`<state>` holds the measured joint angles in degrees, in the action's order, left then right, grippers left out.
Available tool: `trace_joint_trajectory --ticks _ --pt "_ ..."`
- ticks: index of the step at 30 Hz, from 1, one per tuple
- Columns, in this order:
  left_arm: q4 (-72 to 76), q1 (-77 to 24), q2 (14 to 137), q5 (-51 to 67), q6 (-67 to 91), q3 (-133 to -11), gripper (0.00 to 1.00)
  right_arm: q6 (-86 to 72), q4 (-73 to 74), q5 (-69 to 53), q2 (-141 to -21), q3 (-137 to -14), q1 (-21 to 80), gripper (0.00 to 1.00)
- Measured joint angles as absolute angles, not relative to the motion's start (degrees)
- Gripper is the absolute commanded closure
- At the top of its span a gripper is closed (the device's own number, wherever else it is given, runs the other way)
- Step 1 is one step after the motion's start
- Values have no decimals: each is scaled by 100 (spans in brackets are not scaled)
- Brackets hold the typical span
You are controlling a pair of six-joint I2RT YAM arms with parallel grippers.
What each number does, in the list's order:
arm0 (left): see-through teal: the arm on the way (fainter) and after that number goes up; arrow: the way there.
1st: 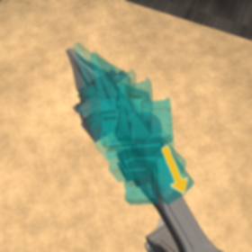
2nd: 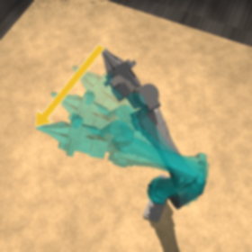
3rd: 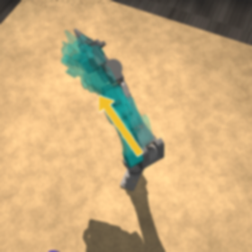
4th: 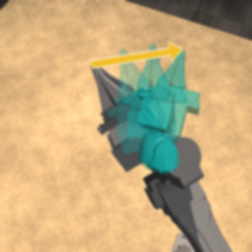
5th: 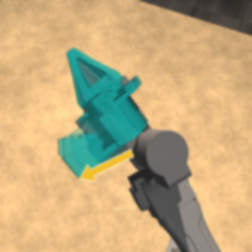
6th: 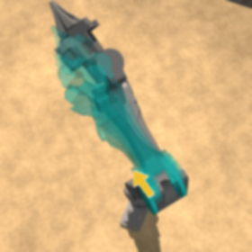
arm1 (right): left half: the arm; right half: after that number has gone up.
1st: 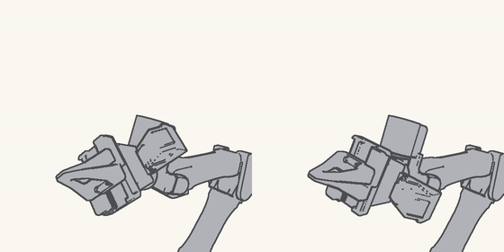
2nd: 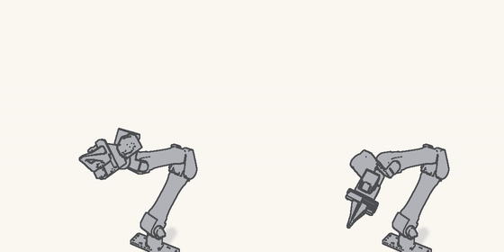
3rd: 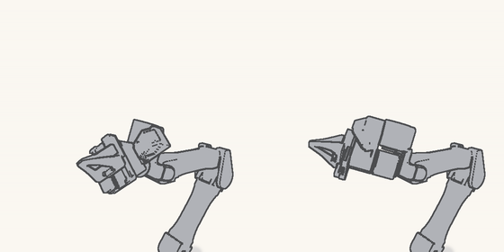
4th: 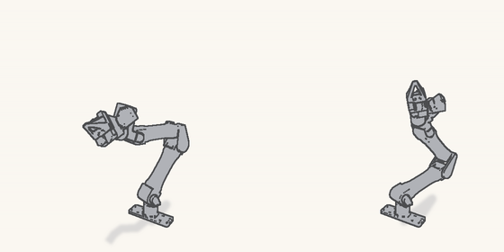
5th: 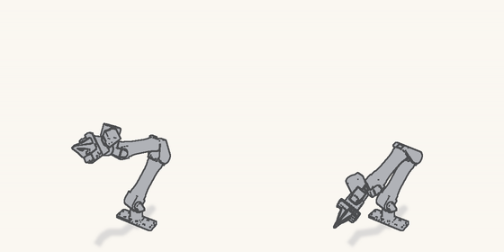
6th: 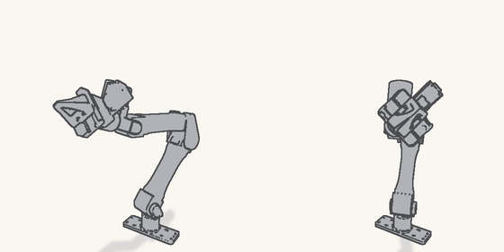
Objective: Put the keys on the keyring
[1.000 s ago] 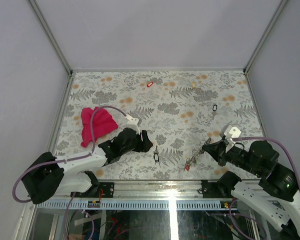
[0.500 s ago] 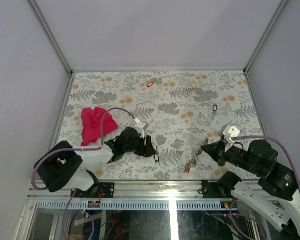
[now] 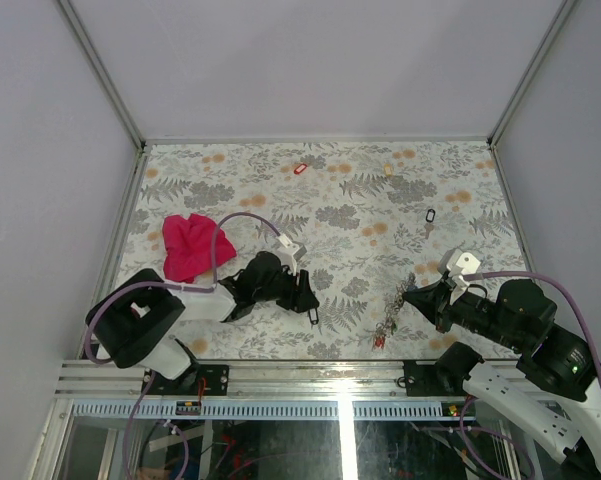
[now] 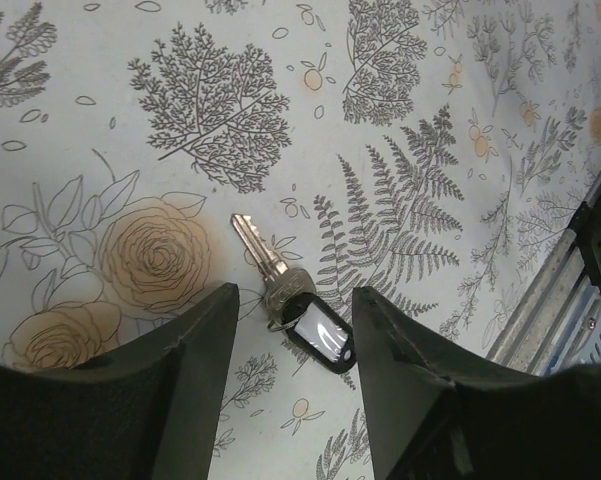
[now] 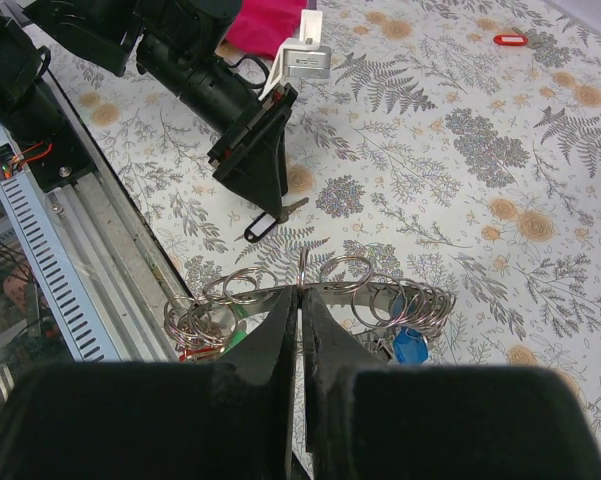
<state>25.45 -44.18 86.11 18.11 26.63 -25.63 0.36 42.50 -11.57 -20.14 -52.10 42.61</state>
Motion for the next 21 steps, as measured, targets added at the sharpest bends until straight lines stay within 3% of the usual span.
trace_joint_trajectory --ticks 10,21 --pt "2720 -4418 8750 2060 2620 -2563 56 36 4250 -1162 -2014 -5210 4261 100" --pt "2646 -4414 8602 2106 2582 -2397 69 -5 4134 -1170 -2038 -5210 4261 100"
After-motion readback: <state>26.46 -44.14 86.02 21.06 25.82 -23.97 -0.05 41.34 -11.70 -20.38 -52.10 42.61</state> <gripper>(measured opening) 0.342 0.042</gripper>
